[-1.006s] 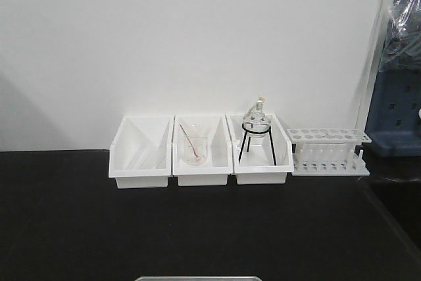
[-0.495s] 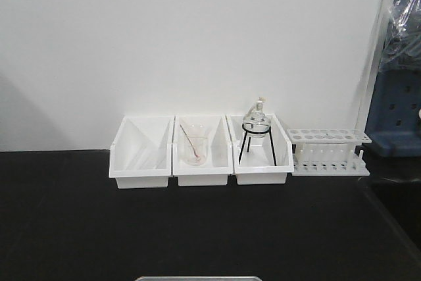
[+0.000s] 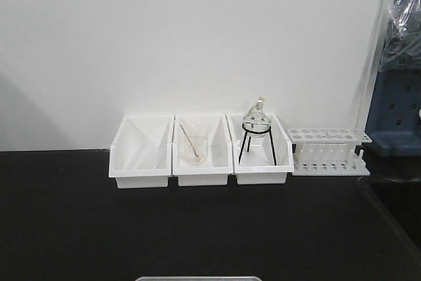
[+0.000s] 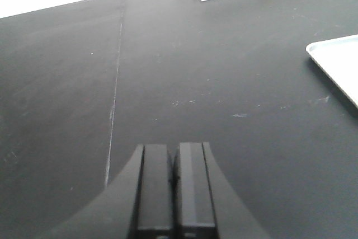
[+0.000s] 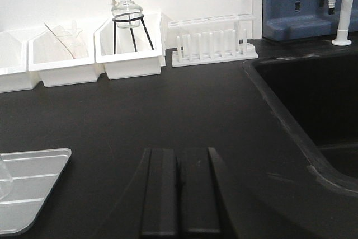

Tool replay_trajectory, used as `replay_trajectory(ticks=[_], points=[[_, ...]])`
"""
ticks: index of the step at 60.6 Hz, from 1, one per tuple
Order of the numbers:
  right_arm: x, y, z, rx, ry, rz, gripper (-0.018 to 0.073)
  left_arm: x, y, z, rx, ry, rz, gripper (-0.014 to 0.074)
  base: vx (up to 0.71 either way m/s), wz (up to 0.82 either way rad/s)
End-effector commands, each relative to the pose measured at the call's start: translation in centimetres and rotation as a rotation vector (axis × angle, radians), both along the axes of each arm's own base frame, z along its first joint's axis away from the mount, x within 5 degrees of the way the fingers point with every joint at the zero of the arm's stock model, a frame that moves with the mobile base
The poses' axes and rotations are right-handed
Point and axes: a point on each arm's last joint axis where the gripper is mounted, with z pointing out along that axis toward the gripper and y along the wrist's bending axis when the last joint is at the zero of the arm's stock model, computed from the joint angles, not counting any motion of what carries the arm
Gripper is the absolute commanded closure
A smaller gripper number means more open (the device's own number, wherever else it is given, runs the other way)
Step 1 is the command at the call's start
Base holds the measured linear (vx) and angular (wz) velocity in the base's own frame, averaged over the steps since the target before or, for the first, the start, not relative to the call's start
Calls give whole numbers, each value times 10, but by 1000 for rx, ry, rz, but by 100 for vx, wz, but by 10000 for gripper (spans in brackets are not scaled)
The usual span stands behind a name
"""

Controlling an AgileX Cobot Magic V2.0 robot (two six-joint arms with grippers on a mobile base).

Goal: Move beaker to silver tray on left bench

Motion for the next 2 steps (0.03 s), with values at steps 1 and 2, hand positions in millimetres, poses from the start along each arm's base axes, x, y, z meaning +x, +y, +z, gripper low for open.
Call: replay_trajectory(ticks=[1, 2], points=[[0, 0, 6, 1, -84, -4, 571, 2, -1, 1, -9, -70, -12, 595, 0, 0], [0, 0, 6, 1, -84, -4, 571, 2, -1, 1, -9, -70, -12, 595, 0, 0]])
